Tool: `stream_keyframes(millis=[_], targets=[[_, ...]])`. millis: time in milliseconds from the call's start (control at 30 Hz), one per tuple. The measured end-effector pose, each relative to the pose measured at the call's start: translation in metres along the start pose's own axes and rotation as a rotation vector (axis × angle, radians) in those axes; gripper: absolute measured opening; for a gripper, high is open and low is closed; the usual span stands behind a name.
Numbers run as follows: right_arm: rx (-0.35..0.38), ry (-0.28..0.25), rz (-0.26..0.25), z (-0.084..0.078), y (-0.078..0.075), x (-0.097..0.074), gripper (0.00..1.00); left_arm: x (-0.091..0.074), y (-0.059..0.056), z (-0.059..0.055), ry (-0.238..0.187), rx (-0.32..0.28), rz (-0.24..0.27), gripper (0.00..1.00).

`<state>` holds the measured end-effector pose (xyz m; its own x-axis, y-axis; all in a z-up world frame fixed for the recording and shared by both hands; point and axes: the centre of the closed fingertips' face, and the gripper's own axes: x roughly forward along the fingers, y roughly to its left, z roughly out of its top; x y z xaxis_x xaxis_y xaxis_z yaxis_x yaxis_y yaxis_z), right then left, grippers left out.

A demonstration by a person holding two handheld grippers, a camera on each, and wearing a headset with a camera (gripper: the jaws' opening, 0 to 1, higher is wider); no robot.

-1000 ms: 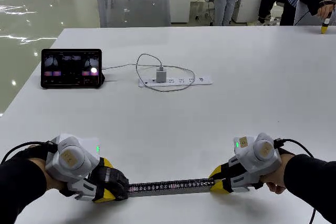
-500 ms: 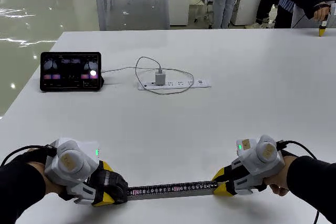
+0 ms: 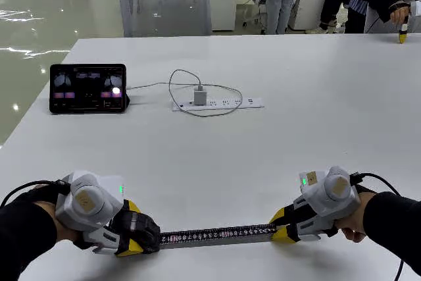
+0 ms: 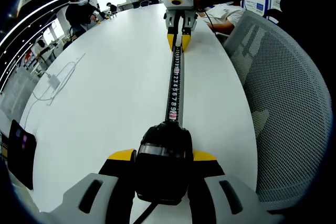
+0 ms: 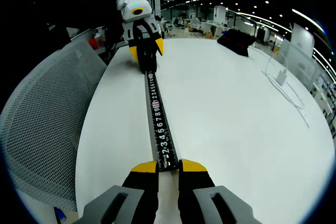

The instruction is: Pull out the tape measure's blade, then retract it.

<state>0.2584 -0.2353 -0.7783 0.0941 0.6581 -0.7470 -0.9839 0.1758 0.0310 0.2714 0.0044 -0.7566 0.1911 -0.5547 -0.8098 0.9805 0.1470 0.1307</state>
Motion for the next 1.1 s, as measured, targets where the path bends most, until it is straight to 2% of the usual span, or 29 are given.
stream_keyframes(millis=[467, 700, 833, 1100], targets=[[0.008, 0.001, -0.006, -0.0008, -0.0013, 0.0002, 0.10, 0.0004, 0.0007, 0.0001, -0.004, -0.001, 0.000, 0.34], [-0.001, 0.033, -0.001, 0.0006, -0.0011, 0.0019, 0.11, 0.0010, 0.0021, 0.0002, -0.011, -0.003, 0.000, 0.34], [-0.054, 0.077, 0.011, 0.0008, 0.0006, 0.0018, 0.11, 0.0013, 0.0034, 0.0006, -0.017, -0.003, 0.010, 0.35], [-0.065, 0.111, 0.019, 0.0005, -0.0025, 0.0020, 0.12, 0.0010, 0.0041, 0.0010, -0.016, -0.011, 0.016, 0.36]])
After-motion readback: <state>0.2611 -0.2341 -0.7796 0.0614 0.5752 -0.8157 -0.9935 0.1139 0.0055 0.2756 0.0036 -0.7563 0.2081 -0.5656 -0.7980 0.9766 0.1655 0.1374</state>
